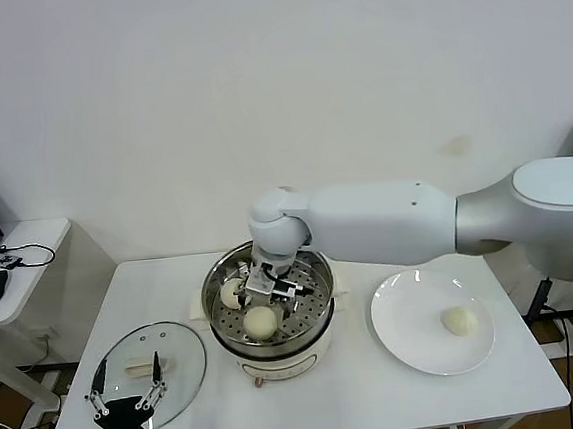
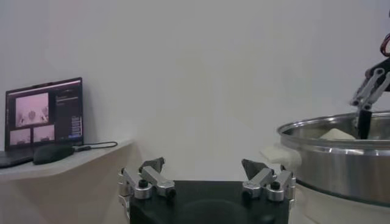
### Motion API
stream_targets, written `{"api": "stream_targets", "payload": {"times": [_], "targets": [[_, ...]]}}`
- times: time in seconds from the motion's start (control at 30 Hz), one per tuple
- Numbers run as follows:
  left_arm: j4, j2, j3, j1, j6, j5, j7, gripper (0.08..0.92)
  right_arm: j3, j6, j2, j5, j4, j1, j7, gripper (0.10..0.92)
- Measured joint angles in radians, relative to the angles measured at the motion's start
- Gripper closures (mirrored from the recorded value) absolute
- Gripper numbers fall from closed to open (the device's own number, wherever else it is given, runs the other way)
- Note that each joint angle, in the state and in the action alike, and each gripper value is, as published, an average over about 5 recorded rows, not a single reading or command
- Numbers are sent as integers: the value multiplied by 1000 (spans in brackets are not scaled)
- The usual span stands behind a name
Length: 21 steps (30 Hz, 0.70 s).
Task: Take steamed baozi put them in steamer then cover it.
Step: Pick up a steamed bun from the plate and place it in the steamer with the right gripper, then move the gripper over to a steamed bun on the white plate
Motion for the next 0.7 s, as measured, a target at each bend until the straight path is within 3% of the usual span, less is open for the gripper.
{"api": "stream_targets", "payload": {"times": [0.3,0.7], "targets": [[-4,20,-18,-7,4,-11,3,177,59,-144,-152,51,64,61,-27,203],[-1,46,-11,-14,4,-14,7,177,138,-368,-532,52,196,21,-38,203]]}}
